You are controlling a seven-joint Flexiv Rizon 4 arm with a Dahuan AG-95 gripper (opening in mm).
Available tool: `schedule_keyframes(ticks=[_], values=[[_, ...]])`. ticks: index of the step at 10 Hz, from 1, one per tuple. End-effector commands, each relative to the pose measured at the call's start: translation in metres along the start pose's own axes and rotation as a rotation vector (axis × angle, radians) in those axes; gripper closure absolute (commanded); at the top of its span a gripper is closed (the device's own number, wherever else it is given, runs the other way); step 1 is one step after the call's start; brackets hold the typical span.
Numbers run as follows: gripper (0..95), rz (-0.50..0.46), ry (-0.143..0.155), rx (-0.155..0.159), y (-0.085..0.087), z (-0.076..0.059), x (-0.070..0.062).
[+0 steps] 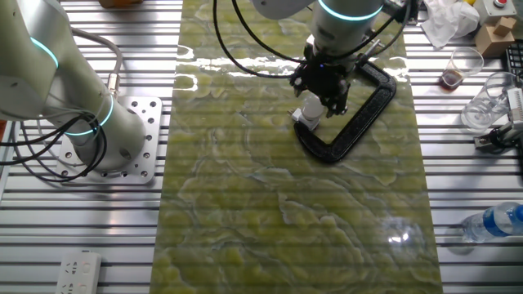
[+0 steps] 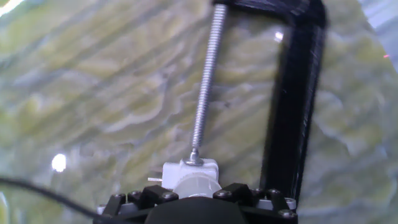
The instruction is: Take out the light bulb by rotating it
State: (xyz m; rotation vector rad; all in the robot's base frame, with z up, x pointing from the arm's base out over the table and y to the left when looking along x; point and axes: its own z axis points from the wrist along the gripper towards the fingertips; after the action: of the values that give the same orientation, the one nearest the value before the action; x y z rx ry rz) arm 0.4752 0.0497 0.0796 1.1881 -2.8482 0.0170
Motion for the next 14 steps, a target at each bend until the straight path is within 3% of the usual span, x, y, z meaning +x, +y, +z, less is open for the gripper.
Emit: schedule_keyframes(ticks=[1, 6, 7, 14], values=[[19.0, 0.351, -0.01, -0.044, -0.0012, -0.0008, 0.001], [19.0, 0.459, -0.017, -0.057, -0.0017, 0.0005, 0.0013], [38.0, 0.481, -0.018, -0.06, -0.0018, 0.0009, 0.0014], [38.0, 0.499, -0.019, -0.059, -0.0032, 0.0027, 0.0025]])
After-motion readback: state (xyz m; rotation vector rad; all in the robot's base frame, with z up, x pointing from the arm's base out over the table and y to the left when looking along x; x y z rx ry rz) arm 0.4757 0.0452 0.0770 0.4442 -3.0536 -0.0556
